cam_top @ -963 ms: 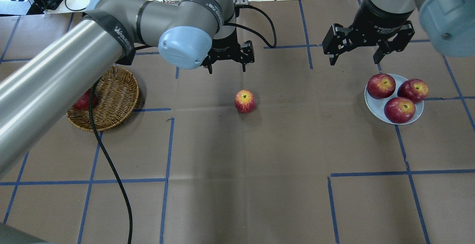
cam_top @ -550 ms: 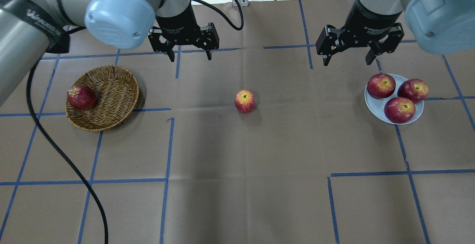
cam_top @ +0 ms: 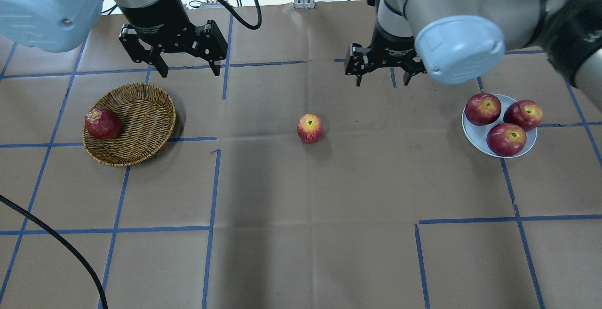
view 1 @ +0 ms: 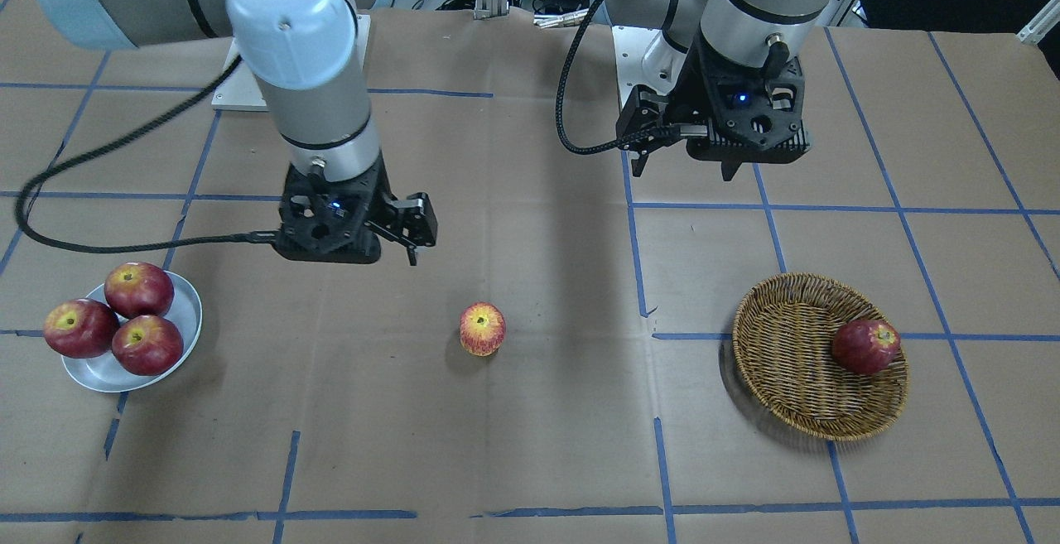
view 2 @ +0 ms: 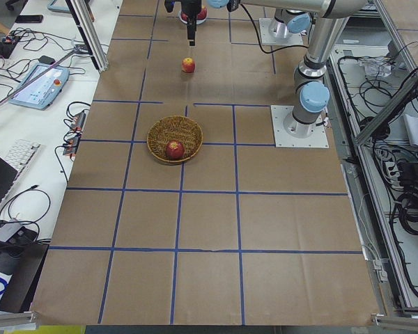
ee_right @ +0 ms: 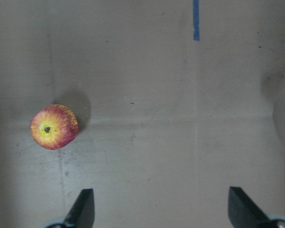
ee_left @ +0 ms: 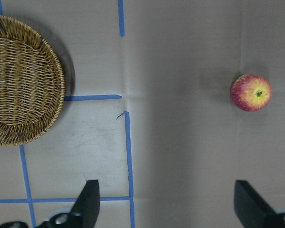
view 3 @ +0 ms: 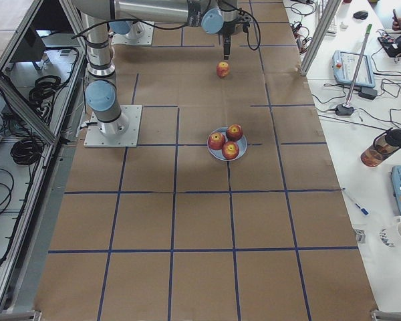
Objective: Transfer apple from basket to plate
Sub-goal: 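Lower the right gripper onto the apple at the table center and grasp it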
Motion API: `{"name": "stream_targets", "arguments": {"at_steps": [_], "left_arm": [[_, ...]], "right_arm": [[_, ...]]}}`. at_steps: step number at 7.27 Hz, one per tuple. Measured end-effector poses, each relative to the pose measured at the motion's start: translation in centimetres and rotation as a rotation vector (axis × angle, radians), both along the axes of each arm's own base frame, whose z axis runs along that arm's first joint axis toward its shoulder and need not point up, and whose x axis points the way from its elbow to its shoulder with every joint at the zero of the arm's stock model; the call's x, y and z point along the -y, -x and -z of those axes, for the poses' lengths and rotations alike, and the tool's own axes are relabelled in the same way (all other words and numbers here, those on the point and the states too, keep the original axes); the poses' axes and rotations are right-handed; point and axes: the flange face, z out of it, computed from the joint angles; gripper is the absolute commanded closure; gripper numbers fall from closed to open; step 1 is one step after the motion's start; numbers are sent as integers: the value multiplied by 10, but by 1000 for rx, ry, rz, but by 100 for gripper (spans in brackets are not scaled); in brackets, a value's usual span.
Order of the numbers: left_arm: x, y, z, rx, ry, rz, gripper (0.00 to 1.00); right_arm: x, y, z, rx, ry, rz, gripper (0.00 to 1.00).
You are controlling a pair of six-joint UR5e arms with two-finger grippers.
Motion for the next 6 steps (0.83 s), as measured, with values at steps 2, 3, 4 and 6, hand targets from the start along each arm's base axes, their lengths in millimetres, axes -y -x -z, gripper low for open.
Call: {"name": "stream_targets", "arguments": {"at_steps": [2,3,4,6], "left_arm": [[-11,-6,-6,2,-5,-3,1],[-13,-6,-7,3,-5,-4,1],[-14,-7,-8,3,-4,-4,1],[-15,-6,-11,1,2,-3,1]], "right_arm": [[8,-62,70,8,6,20,0],[11,-82,104,7,4,28,0],[10,-96,133,-4,0,28,0],[8,-109,172,-35,-19,15,7]]}}
